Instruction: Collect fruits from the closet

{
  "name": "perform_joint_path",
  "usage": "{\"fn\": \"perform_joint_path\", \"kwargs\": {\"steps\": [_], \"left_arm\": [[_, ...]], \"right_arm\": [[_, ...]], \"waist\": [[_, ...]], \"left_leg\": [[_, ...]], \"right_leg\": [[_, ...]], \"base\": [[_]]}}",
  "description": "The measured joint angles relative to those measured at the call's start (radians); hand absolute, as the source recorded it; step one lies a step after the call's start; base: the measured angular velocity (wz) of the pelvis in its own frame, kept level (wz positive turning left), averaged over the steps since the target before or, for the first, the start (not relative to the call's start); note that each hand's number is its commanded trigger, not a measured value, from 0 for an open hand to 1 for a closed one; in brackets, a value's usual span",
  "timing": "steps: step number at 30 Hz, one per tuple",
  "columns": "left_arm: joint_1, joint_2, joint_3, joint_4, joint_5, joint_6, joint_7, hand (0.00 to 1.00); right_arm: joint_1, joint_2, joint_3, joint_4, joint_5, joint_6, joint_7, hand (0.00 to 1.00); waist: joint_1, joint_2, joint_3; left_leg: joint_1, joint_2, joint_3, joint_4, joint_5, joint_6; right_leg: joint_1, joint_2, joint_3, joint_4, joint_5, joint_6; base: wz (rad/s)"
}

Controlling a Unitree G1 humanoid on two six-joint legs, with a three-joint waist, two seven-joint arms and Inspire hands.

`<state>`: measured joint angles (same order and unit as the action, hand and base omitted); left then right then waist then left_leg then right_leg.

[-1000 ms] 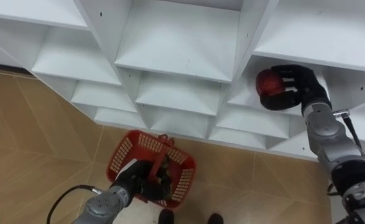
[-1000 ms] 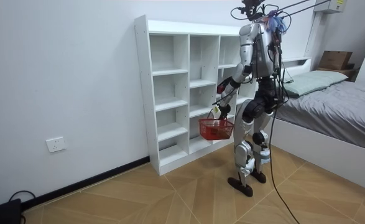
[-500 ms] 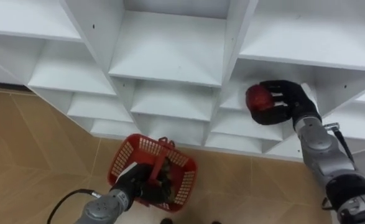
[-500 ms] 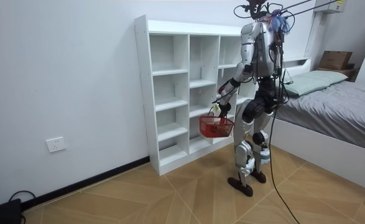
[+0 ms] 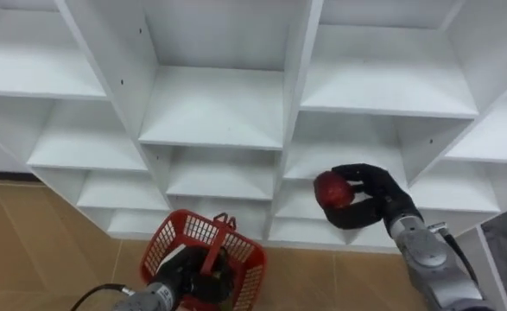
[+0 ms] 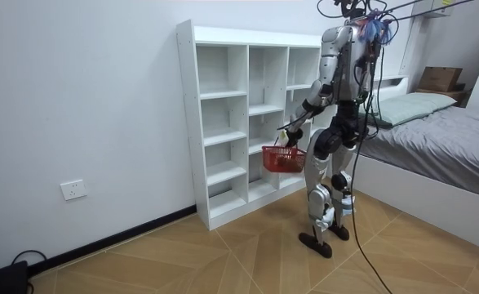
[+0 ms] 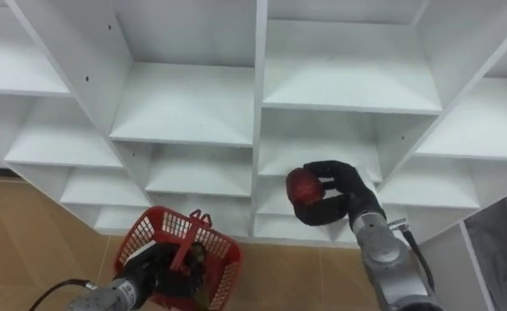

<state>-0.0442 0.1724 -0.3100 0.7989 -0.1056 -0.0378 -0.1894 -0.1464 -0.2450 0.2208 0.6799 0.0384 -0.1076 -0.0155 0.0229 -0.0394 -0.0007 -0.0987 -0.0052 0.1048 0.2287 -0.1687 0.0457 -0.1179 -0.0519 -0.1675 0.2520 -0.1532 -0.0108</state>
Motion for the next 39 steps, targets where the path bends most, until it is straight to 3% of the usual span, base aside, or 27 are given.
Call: {"fn": "perform_joint_path", "kwargs": {"steps": [6, 12, 25, 32, 39], "left_arm": [[0.043, 0.009, -0.001, -0.060, 0.000, -0.036, 0.003, 1.00], [0.056, 0.009, -0.003, -0.112, 0.000, -0.044, 0.006, 1.00], [0.055, 0.006, -0.007, -0.165, 0.000, -0.049, 0.009, 1.00], [0.055, 0.002, -0.008, -0.199, 0.000, -0.049, 0.001, 1.00], [0.057, -0.004, -0.007, -0.242, 0.000, -0.049, -0.018, 1.00]], "right_arm": [[0.097, 0.010, 0.033, -0.074, -0.043, -0.008, 0.023, 1.00], [0.156, 0.010, 0.037, -0.160, -0.045, -0.010, 0.023, 1.00], [0.186, 0.036, 0.123, -0.188, -0.162, -0.011, 0.080, 1.00], [0.202, 0.046, 0.138, -0.188, -0.169, -0.001, 0.099, 1.00], [0.203, 0.046, 0.140, -0.187, -0.197, -0.001, 0.105, 1.00]], "waist": [[-0.019, -0.006, 0.0037], [-0.020, -0.013, 0.0085], [-0.017, -0.017, 0.0132], [-0.016, -0.001, 0.0230], [-0.013, 0.004, 0.0200]], "left_leg": [[0.061, -0.001, -0.002, -0.041, 0.000, 0.000], [0.077, -0.002, 0.002, -0.056, 0.000, 0.000], [0.119, 0.002, 0.009, -0.066, -0.006, -0.006], [0.143, 0.005, 0.008, -0.066, -0.014, -0.008], [0.146, 0.005, 0.007, -0.066, -0.014, -0.008]], "right_leg": [[0.054, 0.004, 0.005, -0.030, 0.000, 0.003], [0.061, 0.009, 0.017, -0.034, -0.001, 0.006], [0.106, 0.022, 0.029, -0.052, -0.001, 0.007], [0.137, 0.026, 0.027, -0.067, 0.000, 0.006], [0.138, 0.027, 0.029, -0.067, 0.000, 0.006]], "base": [[-0.02], [-0.04], [-0.01], [0.00], [0.00]]}}
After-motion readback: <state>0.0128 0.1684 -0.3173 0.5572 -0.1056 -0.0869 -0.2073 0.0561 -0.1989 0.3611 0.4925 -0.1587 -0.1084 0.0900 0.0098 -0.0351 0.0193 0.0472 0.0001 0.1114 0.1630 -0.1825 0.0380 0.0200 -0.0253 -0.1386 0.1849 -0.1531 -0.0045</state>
